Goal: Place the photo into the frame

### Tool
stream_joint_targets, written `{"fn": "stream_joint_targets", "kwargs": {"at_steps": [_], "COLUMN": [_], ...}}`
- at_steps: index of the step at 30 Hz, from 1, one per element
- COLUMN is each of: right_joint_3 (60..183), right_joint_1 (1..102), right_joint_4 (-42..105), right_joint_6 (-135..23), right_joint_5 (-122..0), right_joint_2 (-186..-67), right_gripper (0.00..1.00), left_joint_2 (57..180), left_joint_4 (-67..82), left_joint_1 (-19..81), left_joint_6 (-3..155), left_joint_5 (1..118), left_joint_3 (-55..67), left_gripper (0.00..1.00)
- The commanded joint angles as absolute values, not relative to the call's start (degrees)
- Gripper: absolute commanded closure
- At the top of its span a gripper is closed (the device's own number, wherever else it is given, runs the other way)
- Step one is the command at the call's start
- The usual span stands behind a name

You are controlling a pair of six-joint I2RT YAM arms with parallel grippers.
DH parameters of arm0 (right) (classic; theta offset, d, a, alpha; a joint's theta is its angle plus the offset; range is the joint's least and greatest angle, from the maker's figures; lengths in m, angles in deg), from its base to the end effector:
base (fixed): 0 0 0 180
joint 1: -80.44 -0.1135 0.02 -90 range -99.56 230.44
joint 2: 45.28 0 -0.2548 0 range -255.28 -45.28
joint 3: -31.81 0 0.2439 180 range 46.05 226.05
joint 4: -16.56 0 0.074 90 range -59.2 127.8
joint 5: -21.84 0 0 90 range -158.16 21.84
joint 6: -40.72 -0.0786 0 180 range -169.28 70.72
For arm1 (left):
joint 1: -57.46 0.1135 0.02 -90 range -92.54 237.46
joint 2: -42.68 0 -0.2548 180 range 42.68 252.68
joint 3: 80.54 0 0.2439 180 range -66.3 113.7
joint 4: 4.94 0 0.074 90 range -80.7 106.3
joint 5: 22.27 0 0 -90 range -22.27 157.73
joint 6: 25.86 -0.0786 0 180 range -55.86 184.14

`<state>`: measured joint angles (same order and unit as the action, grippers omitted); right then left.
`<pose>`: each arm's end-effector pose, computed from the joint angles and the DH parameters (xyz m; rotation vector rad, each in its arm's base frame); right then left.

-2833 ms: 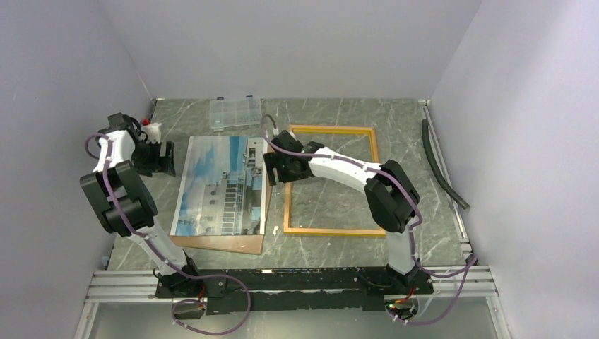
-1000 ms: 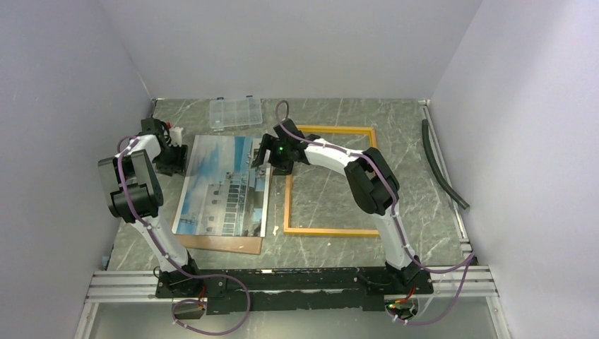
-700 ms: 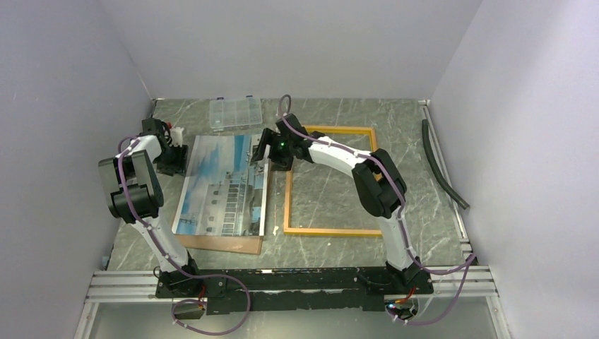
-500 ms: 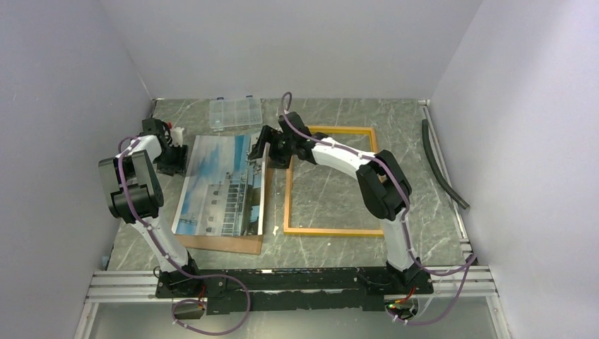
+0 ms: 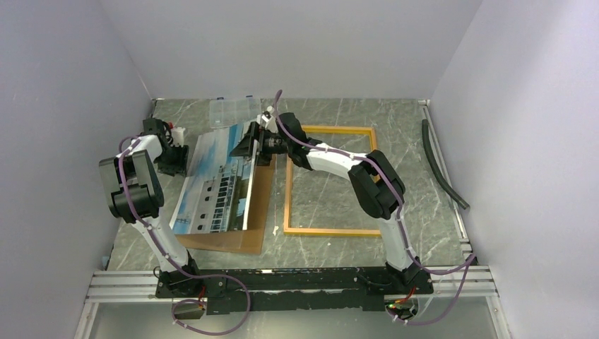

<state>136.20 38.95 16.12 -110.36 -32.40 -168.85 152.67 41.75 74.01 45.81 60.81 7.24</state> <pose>0.3604 0.3800 0.2014 -0.1281 2.2748 1.6893 0.3743 0.1013 0.1189 0.0738 2.7539 -0.0051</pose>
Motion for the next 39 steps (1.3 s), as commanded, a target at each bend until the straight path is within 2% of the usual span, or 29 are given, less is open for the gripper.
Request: {"fn": "stream_joint_targets", "kwargs": {"at_steps": [1,3,10,17,19,22,24,29,32,39], "right_joint_3": [136.19,134.72,130.31,127.97,127.35,126.81,126.46,126.16,127.42,129.25], "right_joint_1": [39.02,39.28,40.38,40.61,40.69,41.02,41.55,43.56,44.88,48.47], "right_joint_4": [10.75,9.68,4.93,3.38,2.98,2.68,3.68,8.47,14.70,27.20], "right_joint_6": [-111.22,-112.42,-117.32,-118.49,-118.64,-119.58,-119.36,-115.73,-111.76,-105.02], "right_joint_5": [-30.72,-30.87,-31.60,-31.55,-31.84,-31.42,-31.46,-31.94,-32.69,-33.19], "right_joint_2": [-166.51,-165.90,-165.78,-164.96,-164.97,-165.52,-164.89,-160.94,-158.27,-151.41], "right_gripper": [0.15,0.18,0.41,0.50,0.56,0.75,0.82,0.89,0.99,1.00], "left_joint_2": [153.76,153.37,153.51,155.38,155.74,155.79,155.75,155.62,155.49,155.01], "left_joint_4": [49.84,50.65,50.61,49.99,49.55,48.89,48.67,49.20,49.21,49.21], "left_joint_1": [72.74,73.36,77.71,78.26,77.89,77.68,77.48,76.89,76.50,75.32], "left_joint_6": [45.55,45.22,43.07,42.23,42.18,42.24,42.17,42.04,42.00,42.13], "left_joint_5": [57.51,58.37,62.97,61.10,60.65,59.80,59.43,59.09,59.05,58.84], "left_joint_3": [6.76,8.29,12.87,10.08,9.00,7.62,7.04,7.23,7.26,7.00], "left_gripper": [0.48,0.48,0.45,0.45,0.45,0.46,0.46,0.46,0.47,0.47]}}
